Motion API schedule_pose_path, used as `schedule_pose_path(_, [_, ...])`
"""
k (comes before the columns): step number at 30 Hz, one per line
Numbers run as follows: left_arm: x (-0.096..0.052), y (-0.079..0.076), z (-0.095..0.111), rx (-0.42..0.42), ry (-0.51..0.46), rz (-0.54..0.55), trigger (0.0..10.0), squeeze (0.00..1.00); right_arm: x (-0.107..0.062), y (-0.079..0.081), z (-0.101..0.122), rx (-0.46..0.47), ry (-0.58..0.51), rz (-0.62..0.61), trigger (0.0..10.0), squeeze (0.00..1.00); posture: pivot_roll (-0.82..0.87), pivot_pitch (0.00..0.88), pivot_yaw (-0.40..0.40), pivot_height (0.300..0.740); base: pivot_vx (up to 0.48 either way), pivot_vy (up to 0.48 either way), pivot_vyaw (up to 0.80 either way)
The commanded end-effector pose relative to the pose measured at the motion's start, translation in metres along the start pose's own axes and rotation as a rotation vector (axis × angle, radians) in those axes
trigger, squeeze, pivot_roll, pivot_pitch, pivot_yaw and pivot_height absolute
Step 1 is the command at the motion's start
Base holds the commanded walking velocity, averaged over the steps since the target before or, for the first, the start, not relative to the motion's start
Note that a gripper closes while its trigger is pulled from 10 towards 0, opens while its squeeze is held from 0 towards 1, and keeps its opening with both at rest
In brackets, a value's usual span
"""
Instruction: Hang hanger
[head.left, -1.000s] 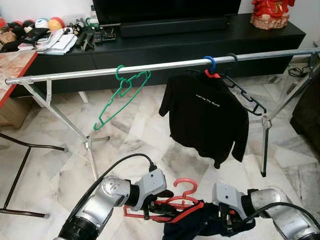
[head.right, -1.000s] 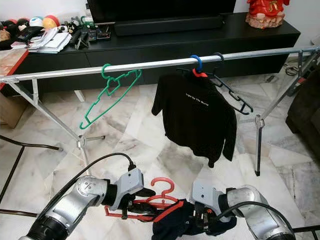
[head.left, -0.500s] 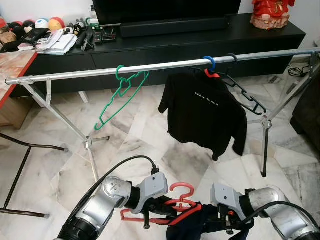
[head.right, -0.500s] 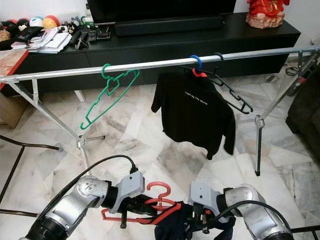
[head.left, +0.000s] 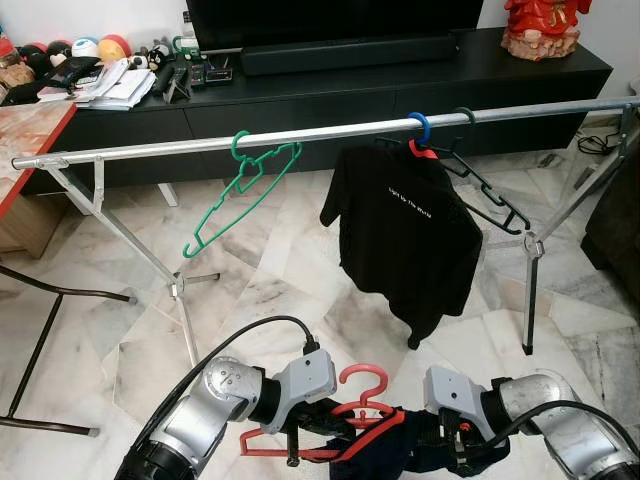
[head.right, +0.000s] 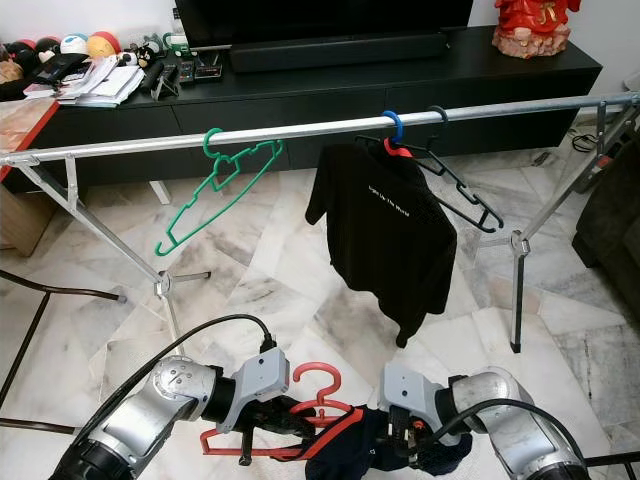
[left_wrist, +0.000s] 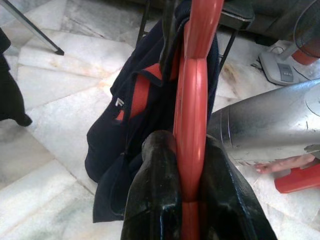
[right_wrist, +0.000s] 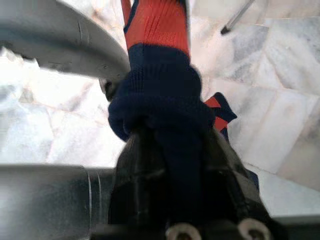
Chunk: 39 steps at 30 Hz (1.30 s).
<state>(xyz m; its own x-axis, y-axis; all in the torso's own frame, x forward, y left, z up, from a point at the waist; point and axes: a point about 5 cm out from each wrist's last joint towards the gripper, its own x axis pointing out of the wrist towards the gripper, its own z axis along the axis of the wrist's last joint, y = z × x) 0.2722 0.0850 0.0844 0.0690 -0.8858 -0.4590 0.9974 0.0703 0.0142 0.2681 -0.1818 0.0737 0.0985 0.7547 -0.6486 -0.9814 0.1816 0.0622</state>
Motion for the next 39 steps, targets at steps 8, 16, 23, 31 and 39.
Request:
schedule_pose_path(8, [0.005, -0.007, -0.008, -0.046, 0.007, -0.003, 0.0, 0.0, 0.007, 0.005, 0.041, -0.063, -0.297, 0.084, 10.0, 0.0, -0.06, 0.15, 0.038, 0.74, 0.0, 0.0, 0.0])
schedule_pose_path(16, [0.004, -0.006, -0.007, -0.049, 0.009, 0.007, 0.0, 0.0, 0.008, 0.009, 0.042, -0.017, -0.357, 0.111, 10.0, 0.0, -0.05, 0.184, 0.038, 0.74, 0.0, 0.0, 0.0])
schedule_pose_path(23, [-0.001, -0.007, -0.011, -0.062, 0.016, 0.018, 0.0, 0.0, 0.006, 0.01, 0.038, 0.03, -0.39, 0.09, 0.0, 0.0, -0.05, 0.195, 0.039, 0.74, 0.0, 0.0, 0.0])
schedule_pose_path(31, [-0.002, -0.007, -0.013, -0.064, 0.023, 0.019, 0.0, 0.0, 0.0, 0.009, 0.034, 0.049, -0.389, 0.071, 0.0, 0.0, -0.05, 0.199, 0.039, 0.74, 0.0, 0.0, 0.0])
schedule_pose_path(39, [-0.013, -0.005, -0.018, -0.077, 0.04, 0.04, 0.0, 0.0, -0.005, 0.014, 0.024, 0.078, -0.371, 0.066, 0.0, 0.0, -0.05, 0.201, 0.039, 0.74, 0.0, 0.0, 0.0])
